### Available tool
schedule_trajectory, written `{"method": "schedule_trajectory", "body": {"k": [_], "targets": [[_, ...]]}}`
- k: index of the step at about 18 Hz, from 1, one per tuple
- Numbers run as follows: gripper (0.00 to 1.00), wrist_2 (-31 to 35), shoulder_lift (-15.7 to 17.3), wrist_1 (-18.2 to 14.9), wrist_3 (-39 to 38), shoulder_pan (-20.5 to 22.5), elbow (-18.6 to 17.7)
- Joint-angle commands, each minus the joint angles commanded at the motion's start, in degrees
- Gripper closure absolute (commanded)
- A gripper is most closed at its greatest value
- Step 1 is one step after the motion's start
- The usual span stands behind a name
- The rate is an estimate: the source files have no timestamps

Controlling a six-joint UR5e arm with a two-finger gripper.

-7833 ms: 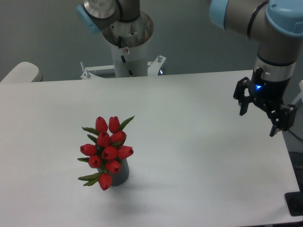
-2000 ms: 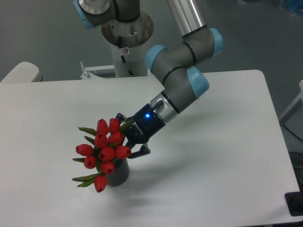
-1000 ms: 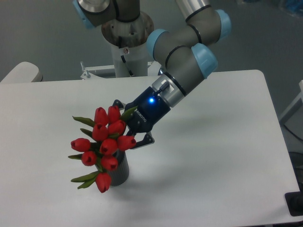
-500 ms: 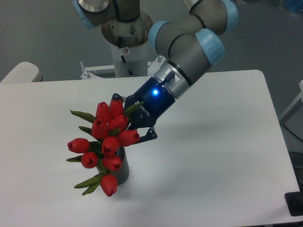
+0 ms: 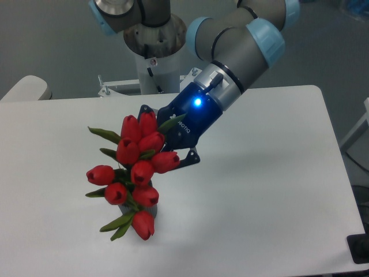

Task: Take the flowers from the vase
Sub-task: 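Lift the gripped tulip bunch up out of the grey vase, then carry the tulip bunch up and away from the vase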

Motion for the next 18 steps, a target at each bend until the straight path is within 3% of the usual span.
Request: {"method": "schedule_trajectory", "body": {"k": [9,18], "targets": [[0.73,-3.5,-2.1,0.0,-2.8,3.5,3.0],[0.73,-6.9,-6.8,0.3,0.1,11.2,3.9]]}}
